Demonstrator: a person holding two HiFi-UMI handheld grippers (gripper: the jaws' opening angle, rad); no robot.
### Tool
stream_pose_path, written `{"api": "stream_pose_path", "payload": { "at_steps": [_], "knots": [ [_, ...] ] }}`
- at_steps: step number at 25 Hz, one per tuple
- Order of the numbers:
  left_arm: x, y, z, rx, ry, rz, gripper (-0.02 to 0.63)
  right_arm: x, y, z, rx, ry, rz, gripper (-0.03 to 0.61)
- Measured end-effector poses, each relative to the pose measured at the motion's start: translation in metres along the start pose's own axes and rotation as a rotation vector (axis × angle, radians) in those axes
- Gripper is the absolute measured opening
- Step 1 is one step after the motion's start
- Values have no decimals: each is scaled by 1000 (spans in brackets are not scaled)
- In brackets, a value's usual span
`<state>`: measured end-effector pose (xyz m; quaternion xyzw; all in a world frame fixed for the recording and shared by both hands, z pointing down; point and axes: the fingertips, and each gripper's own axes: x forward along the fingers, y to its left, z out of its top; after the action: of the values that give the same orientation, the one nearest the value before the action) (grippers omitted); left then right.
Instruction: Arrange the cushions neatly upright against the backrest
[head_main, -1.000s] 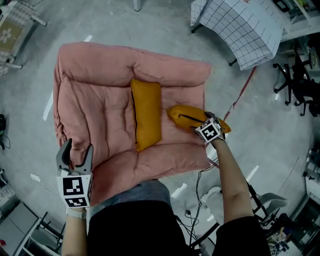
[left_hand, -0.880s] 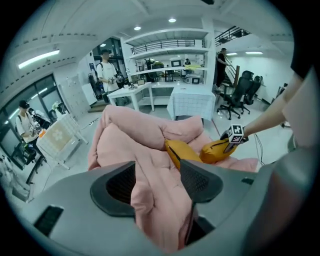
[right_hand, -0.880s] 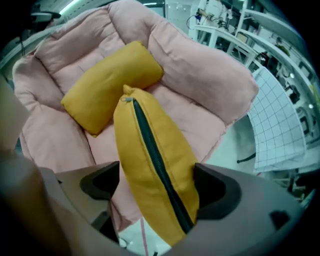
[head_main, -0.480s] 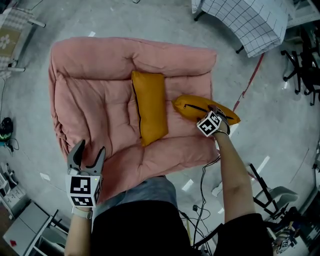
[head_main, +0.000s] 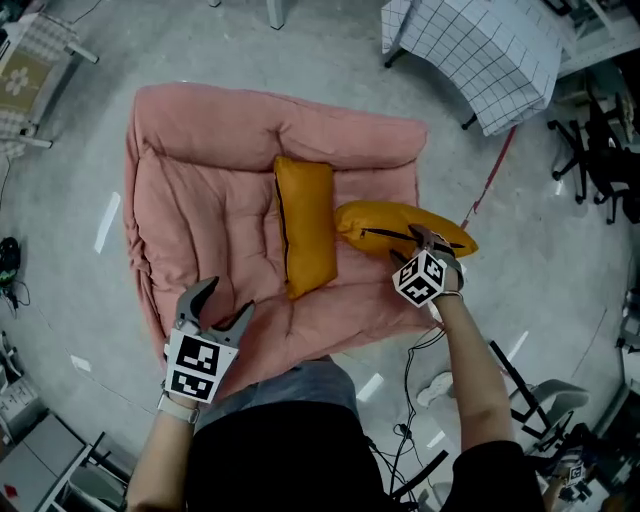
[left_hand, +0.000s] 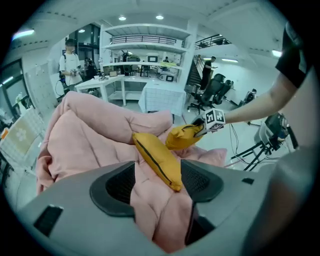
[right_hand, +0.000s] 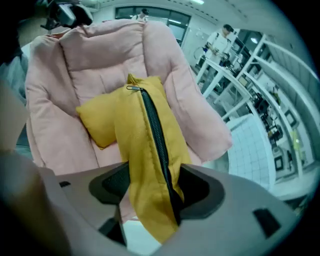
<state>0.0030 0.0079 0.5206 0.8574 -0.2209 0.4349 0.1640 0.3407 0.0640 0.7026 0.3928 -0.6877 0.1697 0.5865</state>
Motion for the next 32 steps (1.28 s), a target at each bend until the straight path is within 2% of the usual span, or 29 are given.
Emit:
{"api": "stream_pose_path", "payload": {
  "at_steps": [4, 11, 16, 18, 21, 23, 25, 29, 32],
  "knots": [
    [7, -15, 1, 54, -33, -78, 282, -34, -3, 39, -139, -4, -24, 296],
    [7, -24, -3, 50, -76, -173, 285, -93, 9, 90, -406, 10, -47, 279],
    [13, -43, 4, 19, -145, -238, 308, -128, 31, 142, -646, -63, 21, 281],
    [18, -46, 4, 13, -155, -246, 308, -131, 43, 163, -758, -87, 60, 276],
    [18, -53, -2, 5, -152, -300, 307, -126, 68, 194, -902, -122, 116, 270],
    [17, -58, -10, -23, -145, -324, 303, -120, 81, 211, -1024, -130, 146, 265],
    [21, -59, -22, -64, -127, -319, 242, -111, 87, 222, -1163, -127, 169, 262],
    [25, -62, -36, -181, -118, -307, 202, -99, 94, 241, -1401, -130, 228, 262],
    [22, -64, -41, -210, -104, -300, 179, -92, 103, 259, -1558, -125, 261, 262]
  ]
}}
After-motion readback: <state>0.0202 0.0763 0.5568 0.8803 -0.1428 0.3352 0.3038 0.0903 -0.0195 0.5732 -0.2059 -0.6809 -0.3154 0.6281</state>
